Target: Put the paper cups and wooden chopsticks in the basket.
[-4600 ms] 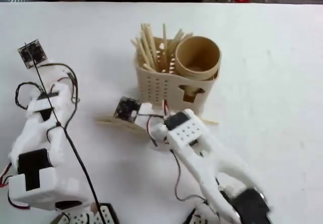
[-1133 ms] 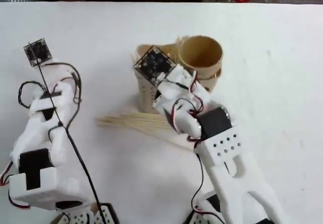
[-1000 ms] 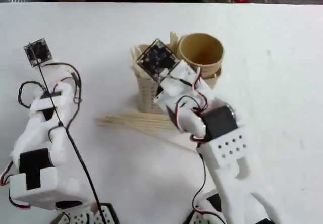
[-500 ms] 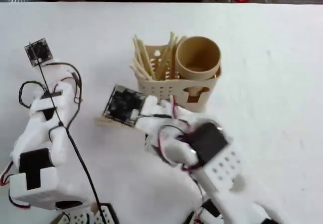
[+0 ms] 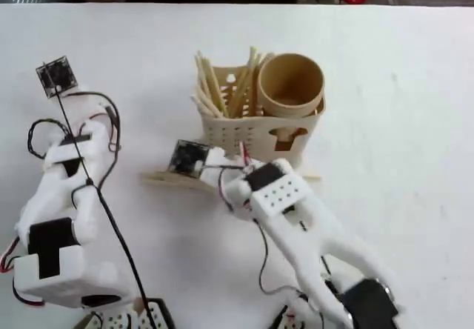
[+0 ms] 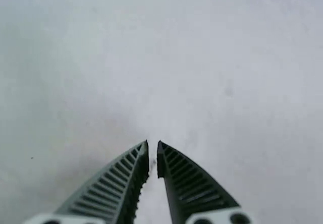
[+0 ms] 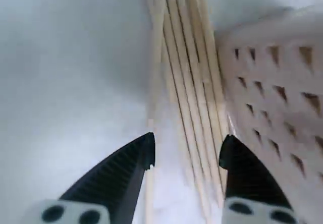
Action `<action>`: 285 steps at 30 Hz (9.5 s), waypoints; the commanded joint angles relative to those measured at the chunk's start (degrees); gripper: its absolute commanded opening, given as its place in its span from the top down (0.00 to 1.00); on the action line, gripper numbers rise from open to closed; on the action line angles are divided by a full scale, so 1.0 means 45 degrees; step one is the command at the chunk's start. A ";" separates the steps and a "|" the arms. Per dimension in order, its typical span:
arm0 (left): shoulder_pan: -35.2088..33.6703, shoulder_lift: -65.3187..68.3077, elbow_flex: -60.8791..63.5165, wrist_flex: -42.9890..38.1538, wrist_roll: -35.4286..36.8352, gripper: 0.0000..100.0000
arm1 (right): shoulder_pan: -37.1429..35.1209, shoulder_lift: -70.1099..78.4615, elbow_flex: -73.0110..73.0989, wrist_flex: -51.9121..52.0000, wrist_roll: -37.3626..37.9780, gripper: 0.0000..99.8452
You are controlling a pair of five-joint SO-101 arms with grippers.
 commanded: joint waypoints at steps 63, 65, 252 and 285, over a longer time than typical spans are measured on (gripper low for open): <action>0.0186 -0.0068 -0.0723 -0.0293 -0.0176 0.95 | -0.2100 0.0127 0.0801 0.0264 -0.1719 0.98; 0.0186 -0.0068 -0.0723 -0.0293 -0.0176 0.95 | -0.2159 -0.0908 0.0801 0.0889 -0.1993 0.98; 0.0205 -0.0049 -0.0723 -0.0293 -0.0176 0.95 | 0.0928 -0.8098 0.6095 -1.5228 -1.1389 0.98; 0.0459 -0.0049 -0.0723 -0.0293 -0.0195 0.95 | -0.1201 -1.8979 0.3790 0.0830 -0.7053 0.98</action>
